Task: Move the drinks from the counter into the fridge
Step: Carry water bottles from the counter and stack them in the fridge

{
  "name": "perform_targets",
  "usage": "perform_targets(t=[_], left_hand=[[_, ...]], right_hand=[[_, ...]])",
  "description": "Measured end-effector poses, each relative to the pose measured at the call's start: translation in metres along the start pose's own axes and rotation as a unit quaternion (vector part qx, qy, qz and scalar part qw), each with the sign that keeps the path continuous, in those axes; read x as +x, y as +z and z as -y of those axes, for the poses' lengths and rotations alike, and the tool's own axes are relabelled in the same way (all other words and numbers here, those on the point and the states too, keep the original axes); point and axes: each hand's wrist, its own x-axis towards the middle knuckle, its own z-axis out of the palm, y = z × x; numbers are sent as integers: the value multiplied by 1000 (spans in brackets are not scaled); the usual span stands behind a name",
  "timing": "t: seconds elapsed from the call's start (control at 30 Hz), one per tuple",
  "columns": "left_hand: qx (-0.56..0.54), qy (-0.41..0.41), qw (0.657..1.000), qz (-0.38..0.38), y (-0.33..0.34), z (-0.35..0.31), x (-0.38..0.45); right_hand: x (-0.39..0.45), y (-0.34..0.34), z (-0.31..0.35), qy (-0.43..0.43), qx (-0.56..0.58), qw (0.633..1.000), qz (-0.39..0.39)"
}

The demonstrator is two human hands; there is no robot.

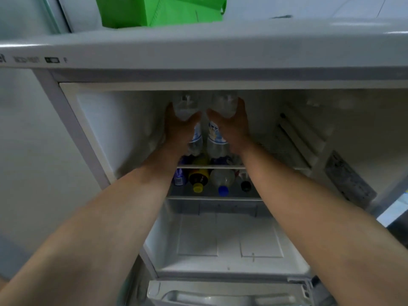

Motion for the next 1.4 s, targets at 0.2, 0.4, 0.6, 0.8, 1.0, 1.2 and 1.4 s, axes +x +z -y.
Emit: perform_targets(t=[0.2, 0.4, 0.6, 0.8, 1.0, 1.2, 1.4], left_hand=[[32, 4, 999, 29, 10, 14, 40], [21, 92, 995, 36, 14, 30, 42], [201, 6, 979, -24, 11, 67, 27], [114, -31, 993, -14, 26, 68, 36], [154, -58, 985, -46, 27, 65, 61], [162, -80, 983, -37, 36, 69, 88], [144, -70, 986, -43, 44, 71, 92]], right_hand=[[37, 17, -12, -7, -14, 999, 42], [41, 4, -24, -15, -89, 990, 105], [26, -12, -48, 31, -272, 957, 90], [42, 8, -50, 76, -222, 966, 106], [58, 27, -59, 79, -206, 967, 126], [83, 44, -64, 75, -245, 954, 157], [97, 51, -69, 86, -231, 951, 189]])
